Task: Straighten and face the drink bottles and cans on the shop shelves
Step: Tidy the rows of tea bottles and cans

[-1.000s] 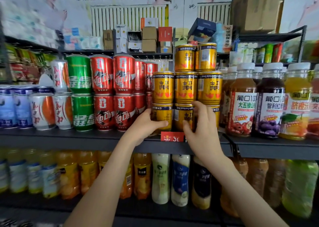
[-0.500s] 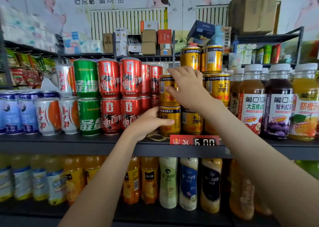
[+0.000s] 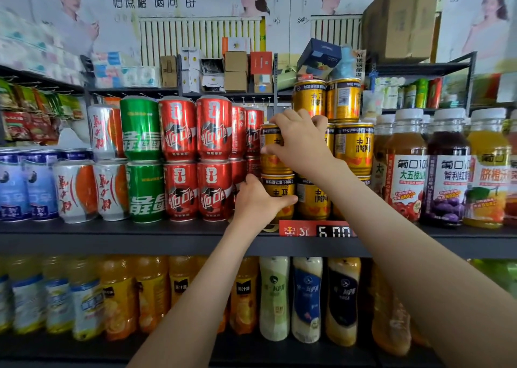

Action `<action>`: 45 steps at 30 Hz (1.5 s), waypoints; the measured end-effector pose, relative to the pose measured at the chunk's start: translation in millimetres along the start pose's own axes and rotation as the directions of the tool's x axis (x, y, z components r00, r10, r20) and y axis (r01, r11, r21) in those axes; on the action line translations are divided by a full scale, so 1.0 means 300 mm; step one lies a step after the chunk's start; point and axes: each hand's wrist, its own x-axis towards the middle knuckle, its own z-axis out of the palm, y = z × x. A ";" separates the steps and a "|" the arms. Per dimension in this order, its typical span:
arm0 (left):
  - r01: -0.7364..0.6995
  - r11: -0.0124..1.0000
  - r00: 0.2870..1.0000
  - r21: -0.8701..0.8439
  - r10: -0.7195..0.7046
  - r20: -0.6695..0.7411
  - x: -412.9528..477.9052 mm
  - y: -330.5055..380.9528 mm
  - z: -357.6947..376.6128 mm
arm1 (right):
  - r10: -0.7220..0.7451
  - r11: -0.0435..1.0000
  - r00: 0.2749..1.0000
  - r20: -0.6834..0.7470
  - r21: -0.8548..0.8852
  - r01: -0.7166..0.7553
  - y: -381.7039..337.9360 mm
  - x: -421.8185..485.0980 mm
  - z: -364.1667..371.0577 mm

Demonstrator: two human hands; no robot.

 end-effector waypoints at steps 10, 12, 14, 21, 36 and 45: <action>-0.011 0.966 0.988 -0.257 0.049 0.144 -0.009 0.021 -0.043 | 0.032 0.998 0.996 -0.080 0.059 -0.027 0.038 -0.041 0.012; -0.040 0.965 0.991 -0.259 0.070 0.111 -0.010 0.024 -0.038 | 0.045 0.997 0.996 -0.072 0.071 -0.040 0.039 -0.040 0.012; -0.040 0.965 0.995 -0.261 0.063 0.080 -0.015 0.024 -0.029 | 0.052 0.996 0.996 -0.079 0.076 -0.046 0.035 -0.034 0.011; -0.141 0.989 0.974 -0.036 0.132 -0.183 -0.055 0.051 -0.018 | 0.048 0.991 0.971 -0.236 0.131 -0.018 0.010 -0.108 0.010; -0.461 0.887 0.860 0.031 0.455 -0.234 -0.287 0.337 0.416 | 0.531 0.843 0.821 -0.209 0.222 -0.489 0.576 -0.568 -0.160; -0.081 0.995 0.954 0.052 0.092 -0.285 -0.195 0.456 0.660 | 0.514 0.857 0.823 -0.243 0.177 -0.483 0.893 -0.707 -0.145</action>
